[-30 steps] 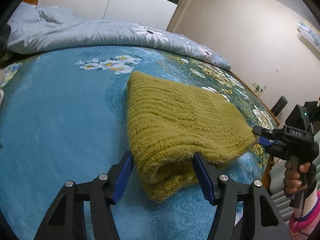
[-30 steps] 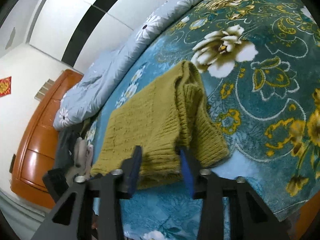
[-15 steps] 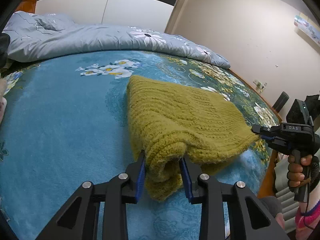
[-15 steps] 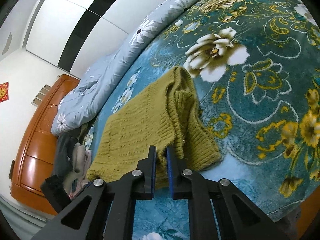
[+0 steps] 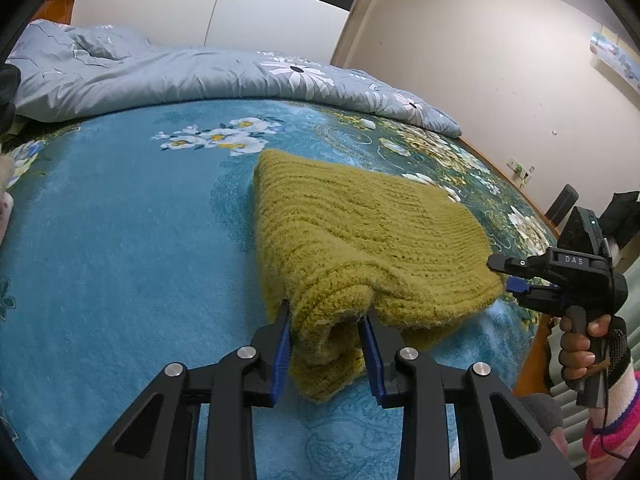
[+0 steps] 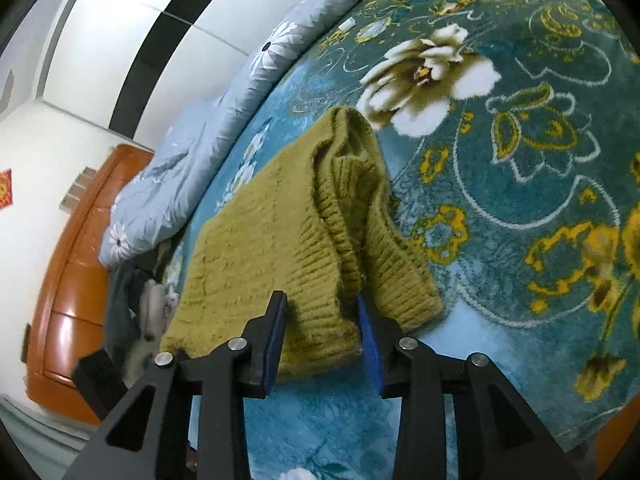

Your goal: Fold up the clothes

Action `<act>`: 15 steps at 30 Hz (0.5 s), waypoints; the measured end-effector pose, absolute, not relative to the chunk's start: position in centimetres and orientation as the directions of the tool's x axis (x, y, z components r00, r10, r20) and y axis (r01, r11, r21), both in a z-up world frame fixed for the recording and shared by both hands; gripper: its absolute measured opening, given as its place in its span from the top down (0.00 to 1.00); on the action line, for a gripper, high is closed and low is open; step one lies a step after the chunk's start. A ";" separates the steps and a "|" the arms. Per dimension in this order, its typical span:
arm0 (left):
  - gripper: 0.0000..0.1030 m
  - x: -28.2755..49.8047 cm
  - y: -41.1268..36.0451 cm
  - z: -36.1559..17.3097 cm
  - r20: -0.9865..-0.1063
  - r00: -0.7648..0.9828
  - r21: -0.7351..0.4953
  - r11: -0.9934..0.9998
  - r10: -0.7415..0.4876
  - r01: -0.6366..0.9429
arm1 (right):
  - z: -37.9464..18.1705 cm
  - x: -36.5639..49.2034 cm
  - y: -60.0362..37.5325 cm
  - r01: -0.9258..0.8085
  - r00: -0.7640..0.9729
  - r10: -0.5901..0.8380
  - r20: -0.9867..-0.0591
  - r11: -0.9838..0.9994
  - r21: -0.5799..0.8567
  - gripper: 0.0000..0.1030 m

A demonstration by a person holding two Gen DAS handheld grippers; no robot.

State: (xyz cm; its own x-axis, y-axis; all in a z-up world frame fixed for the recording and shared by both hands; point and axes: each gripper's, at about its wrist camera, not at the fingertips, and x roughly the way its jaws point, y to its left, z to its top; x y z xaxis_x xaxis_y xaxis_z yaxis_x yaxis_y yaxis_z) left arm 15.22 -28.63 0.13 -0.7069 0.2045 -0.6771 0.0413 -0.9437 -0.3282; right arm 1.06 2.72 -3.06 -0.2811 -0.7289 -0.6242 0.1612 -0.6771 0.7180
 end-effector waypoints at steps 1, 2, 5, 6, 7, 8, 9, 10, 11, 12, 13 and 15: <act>0.67 15.2 -28.6 0.1 -0.677 -0.707 -0.329 -0.943 0.205 0.042 | -3.1 1.0 2.8 0.158 -0.283 -0.729 -0.623 -0.676 0.720 0.75; 0.67 15.2 -28.6 0.2 -0.677 -0.707 -0.329 -0.943 0.205 0.042 | -3.0 1.0 2.8 0.158 -0.286 -0.729 -0.622 -0.676 0.720 0.80; 0.69 15.3 -28.4 0.5 -0.668 -0.714 -0.331 -0.943 0.210 0.033 | -2.1 1.1 2.8 0.180 -0.295 -0.724 -0.624 -0.683 0.707 0.85; 0.70 15.4 -28.3 0.8 -0.661 -0.719 -0.334 -0.942 0.215 0.025 | -1.6 1.0 2.9 0.196 -0.298 -0.723 -0.623 -0.685 0.702 0.86; 0.70 15.5 -28.2 1.1 -0.653 -0.724 -0.338 -0.941 0.221 0.017 | -1.0 0.9 2.9 0.212 -0.301 -0.723 -0.621 -0.686 0.696 0.86; 0.70 15.6 -28.2 1.5 -0.644 -0.730 -0.342 -0.940 0.228 0.008 | -0.2 0.8 3.0 0.231 -0.306 -0.723 -0.619 -0.687 0.689 0.86; 0.70 15.8 -28.1 1.9 -0.633 -0.737 -0.346 -0.938 0.236 -0.003 | 0.8 0.7 3.1 0.252 -0.317 -0.723 -0.614 -0.688 0.681 0.86; 0.70 15.9 -28.0 2.3 -0.623 -0.743 -0.349 -0.937 0.243 -0.013 | 1.5 0.6 3.3 0.265 -0.331 -0.723 -0.606 -0.688 0.676 0.86; 0.70 16.0 -27.9 2.5 -0.621 -0.746 -0.345 -0.938 0.242 -0.017 | 2.3 0.5 3.6 0.278 -0.347 -0.725 -0.595 -0.686 0.672 0.87; 0.71 16.1 -27.8 2.5 -0.622 -0.746 -0.339 -0.941 0.239 -0.018 | 3.0 0.4 3.9 0.292 -0.363 -0.726 -0.584 -0.684 0.669 0.87; 0.71 16.0 -27.9 2.2 -0.629 -0.740 -0.336 -0.942 0.236 -0.014 | 3.6 0.3 4.1 0.302 -0.376 -0.727 -0.575 -0.683 0.665 0.87; 0.71 15.9 -27.9 1.6 -0.645 -0.729 -0.333 -0.943 0.231 -0.004 | 3.0 0.4 4.3 0.294 -0.379 -0.718 -0.583 -0.691 0.660 0.87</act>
State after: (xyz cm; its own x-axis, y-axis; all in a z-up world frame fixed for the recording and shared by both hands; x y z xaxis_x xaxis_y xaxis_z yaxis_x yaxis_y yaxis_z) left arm 15.93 -27.94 1.58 -0.7288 0.2307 -0.6447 -0.0043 -0.9431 -0.3326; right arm 0.38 4.32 3.04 -0.3794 -0.7183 -0.5831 0.2941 -0.6912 0.6601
